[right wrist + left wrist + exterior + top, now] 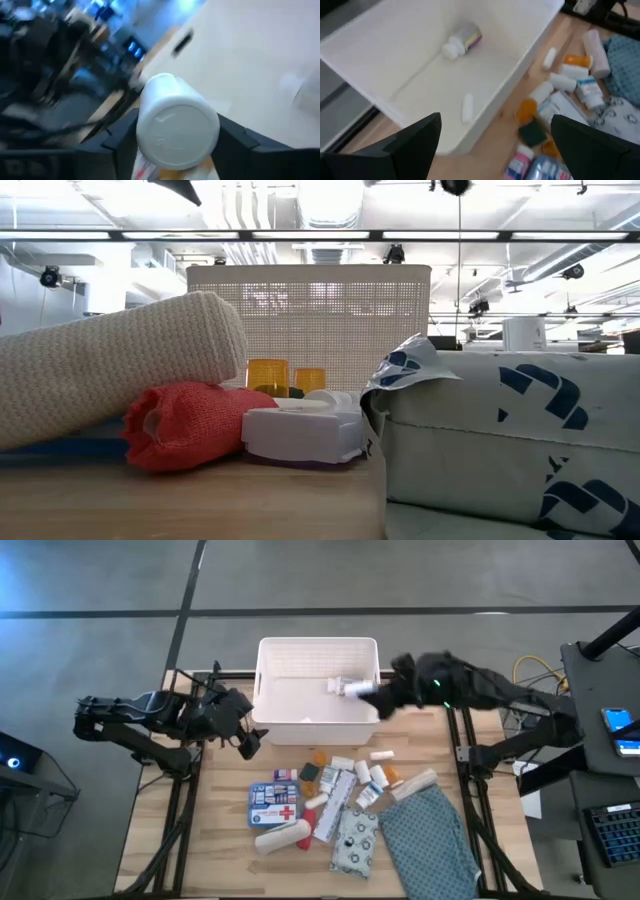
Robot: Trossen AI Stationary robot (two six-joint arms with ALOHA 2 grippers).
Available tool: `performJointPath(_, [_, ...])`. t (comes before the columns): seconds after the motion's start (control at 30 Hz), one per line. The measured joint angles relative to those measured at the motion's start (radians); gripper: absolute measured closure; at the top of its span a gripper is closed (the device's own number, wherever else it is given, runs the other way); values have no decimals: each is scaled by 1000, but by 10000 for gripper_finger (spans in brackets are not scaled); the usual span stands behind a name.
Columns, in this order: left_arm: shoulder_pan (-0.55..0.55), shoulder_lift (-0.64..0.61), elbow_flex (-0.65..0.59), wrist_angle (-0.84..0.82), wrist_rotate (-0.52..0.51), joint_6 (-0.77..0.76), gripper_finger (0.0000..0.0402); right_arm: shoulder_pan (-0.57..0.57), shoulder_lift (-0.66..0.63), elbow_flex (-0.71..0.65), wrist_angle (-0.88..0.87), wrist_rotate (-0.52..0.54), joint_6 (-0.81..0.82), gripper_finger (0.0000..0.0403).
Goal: Pick & place medical supplies in basket/bin
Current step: Put the white bottle into the white bin, then put the orange bottle into the white bin
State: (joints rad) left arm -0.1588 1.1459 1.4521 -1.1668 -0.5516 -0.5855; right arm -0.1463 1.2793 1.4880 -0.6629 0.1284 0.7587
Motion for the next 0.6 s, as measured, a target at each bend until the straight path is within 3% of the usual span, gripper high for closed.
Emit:
performJointPath(0.23, [-135,-10,0,-187,-1,-206,49,-139,257,232,-180,-2,-262,109])
performJointPath(0.43, [-281,-6,-76,-196,0,-291,49,-120,391,441,-346,8,-404,52])
performJointPath(0.5, [-300,-6,-135,-196,0,-328,49,-96,404,505,-383,50,-435,45])
performJointPath(0.6, [-301,-6,-242,-168,2,-429,49,-54,407,578,-491,195,-423,43])
